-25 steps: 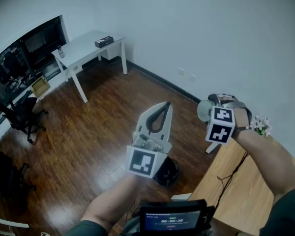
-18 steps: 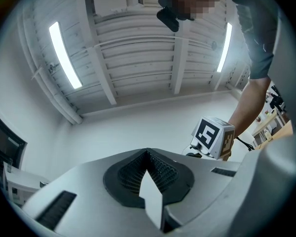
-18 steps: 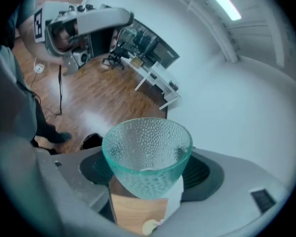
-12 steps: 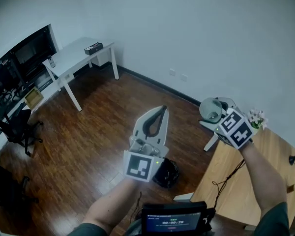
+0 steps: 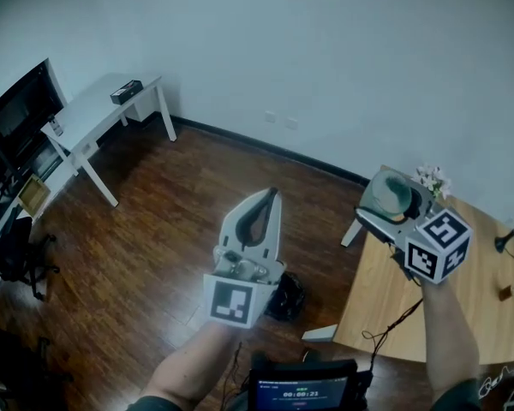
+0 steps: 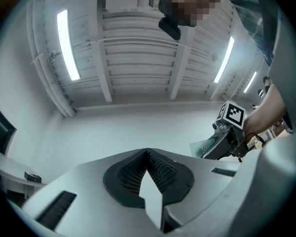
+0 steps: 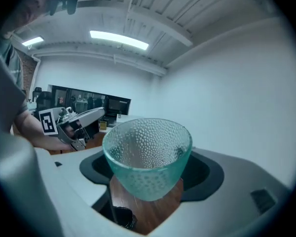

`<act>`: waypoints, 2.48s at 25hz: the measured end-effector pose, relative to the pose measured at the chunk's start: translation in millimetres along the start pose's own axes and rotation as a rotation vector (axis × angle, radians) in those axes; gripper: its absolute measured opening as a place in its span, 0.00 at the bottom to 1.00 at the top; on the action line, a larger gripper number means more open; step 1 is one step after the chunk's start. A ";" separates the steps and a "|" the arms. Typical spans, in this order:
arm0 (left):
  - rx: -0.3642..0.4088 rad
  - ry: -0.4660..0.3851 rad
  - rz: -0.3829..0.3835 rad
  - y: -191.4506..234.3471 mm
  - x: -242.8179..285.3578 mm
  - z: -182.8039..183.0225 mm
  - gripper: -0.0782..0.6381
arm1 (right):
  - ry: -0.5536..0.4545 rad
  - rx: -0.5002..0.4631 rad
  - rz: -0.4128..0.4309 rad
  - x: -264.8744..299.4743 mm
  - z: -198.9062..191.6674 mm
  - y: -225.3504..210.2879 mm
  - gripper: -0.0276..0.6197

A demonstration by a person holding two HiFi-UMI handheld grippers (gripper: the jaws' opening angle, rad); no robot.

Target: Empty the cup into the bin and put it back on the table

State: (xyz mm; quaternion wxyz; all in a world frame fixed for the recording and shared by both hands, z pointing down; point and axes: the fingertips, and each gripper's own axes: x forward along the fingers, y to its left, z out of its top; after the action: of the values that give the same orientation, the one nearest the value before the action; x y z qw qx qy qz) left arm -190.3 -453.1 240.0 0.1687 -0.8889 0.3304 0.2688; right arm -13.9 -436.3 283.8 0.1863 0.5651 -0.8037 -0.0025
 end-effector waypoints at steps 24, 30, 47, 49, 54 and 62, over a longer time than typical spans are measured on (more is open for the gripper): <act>-0.063 -0.109 -0.271 -283.8 65.6 25.6 0.10 | -0.061 0.072 -0.206 -272.7 -86.5 -86.3 0.64; -0.087 -0.087 -0.298 -362.4 74.7 32.7 0.10 | -0.052 0.088 -0.232 -345.8 -109.1 -114.6 0.64; -0.174 -0.105 -0.479 -532.5 93.1 47.0 0.10 | -0.020 0.170 -0.384 -481.3 -181.6 -166.4 0.64; -0.201 -0.071 -0.496 -546.1 101.2 34.7 0.10 | -0.003 0.184 -0.414 -489.7 -192.0 -176.6 0.64; -0.263 -0.019 -0.554 -580.9 119.1 7.6 0.10 | 0.041 0.243 -0.489 -503.6 -226.5 -199.6 0.64; -0.333 0.129 -0.651 -633.9 148.8 -49.4 0.10 | 0.059 0.310 -0.573 -516.6 -266.8 -238.0 0.64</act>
State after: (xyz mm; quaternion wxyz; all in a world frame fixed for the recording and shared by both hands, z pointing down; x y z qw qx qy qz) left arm 352.5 -91.2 269.3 0.0773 -0.9778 -0.0082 0.1947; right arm 433.5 2.5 327.8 0.1129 0.7899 -0.5970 0.0837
